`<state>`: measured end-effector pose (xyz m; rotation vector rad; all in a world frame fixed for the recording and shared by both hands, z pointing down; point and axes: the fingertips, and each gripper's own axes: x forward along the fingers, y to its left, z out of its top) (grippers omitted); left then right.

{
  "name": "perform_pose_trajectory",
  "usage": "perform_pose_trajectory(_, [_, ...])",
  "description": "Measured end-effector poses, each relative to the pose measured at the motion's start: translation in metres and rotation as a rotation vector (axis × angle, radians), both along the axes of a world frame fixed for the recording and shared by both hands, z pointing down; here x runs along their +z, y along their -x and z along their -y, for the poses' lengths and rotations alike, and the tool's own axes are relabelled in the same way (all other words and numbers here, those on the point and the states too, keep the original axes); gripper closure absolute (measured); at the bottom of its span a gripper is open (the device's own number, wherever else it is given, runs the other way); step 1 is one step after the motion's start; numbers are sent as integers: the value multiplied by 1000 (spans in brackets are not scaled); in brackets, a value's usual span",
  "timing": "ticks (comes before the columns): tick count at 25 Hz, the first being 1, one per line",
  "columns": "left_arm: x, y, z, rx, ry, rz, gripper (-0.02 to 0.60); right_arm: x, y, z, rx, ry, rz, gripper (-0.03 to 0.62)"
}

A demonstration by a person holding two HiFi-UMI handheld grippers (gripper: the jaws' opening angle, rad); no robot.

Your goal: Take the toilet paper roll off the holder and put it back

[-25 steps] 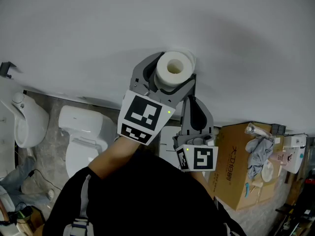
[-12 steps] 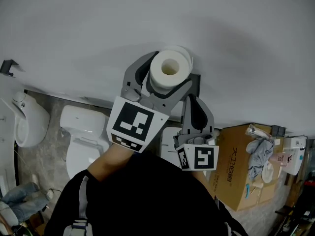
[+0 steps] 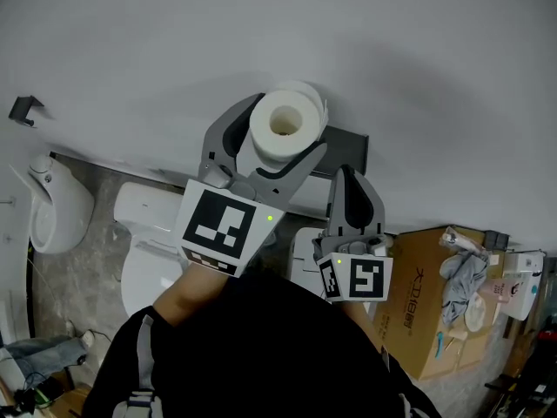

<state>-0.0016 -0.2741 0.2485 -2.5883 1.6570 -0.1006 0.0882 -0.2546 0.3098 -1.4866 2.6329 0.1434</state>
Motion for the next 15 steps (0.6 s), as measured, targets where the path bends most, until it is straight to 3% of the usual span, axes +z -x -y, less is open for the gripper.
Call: perform_pose_trajectory(15, [15, 51, -15, -118, 4, 32, 190, -3, 15, 1, -13, -3, -3, 571])
